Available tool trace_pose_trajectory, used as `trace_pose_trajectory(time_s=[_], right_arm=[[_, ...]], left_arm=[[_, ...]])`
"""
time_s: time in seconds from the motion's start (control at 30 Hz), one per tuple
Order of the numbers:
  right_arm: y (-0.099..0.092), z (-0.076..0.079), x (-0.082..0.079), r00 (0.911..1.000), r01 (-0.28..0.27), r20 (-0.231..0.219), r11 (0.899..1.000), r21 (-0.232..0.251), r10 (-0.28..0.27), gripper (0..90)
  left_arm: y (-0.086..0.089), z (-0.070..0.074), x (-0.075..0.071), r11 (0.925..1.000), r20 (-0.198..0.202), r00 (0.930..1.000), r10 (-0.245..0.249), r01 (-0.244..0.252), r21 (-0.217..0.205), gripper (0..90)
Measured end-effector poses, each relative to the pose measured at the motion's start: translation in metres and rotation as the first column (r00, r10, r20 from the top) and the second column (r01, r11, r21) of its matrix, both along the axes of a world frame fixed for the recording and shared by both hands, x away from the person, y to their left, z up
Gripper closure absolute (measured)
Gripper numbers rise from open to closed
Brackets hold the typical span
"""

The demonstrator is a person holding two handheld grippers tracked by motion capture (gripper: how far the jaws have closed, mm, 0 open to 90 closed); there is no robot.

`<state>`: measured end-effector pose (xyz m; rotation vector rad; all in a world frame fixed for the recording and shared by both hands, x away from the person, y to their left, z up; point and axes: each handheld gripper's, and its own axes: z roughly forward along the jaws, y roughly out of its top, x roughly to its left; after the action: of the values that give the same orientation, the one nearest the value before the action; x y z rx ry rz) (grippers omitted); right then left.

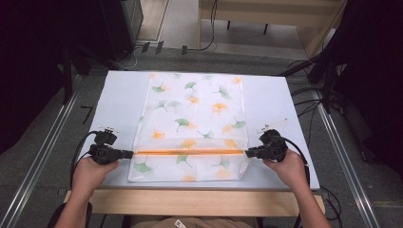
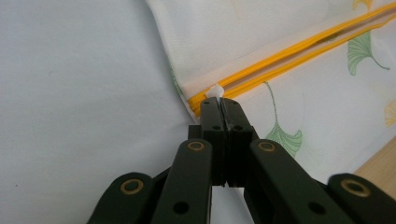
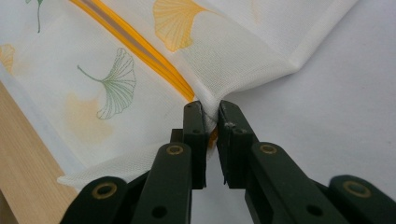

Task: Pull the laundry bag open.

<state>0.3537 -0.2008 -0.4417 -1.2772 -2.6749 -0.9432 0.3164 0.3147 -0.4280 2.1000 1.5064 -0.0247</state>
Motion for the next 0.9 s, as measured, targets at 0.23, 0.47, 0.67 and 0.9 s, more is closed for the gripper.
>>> trace_pose_trajectory(time_s=[0.23,0.47,0.67,0.9], right_arm=[[-0.0003,-0.0006,-0.0009,0.9999,-0.004,-0.015,1.000,-0.003,0.004,84.3],[0.0002,-0.0014,-0.0016,0.9998,0.002,-0.017,1.000,-0.005,-0.002,82.1],[0.0010,0.0000,-0.0026,0.9999,-0.003,0.015,1.000,0.006,0.003,73.3],[0.0018,-0.0009,-0.0022,0.9984,-0.013,0.056,0.999,0.041,0.010,55.6]], left_arm=[[0.0017,-0.0007,0.0000,0.9998,-0.012,0.9999,-0.003,0.003,-0.017,90.0],[0.0013,-0.0009,-0.0001,0.9990,-0.003,0.9997,-0.025,0.025,-0.038,85.4],[-0.0002,0.0005,-0.0004,0.9974,0.014,0.9992,-0.038,0.039,-0.060,80.9],[-0.0009,0.0019,-0.0006,0.9970,0.051,0.9978,-0.042,0.045,-0.063,69.8]])
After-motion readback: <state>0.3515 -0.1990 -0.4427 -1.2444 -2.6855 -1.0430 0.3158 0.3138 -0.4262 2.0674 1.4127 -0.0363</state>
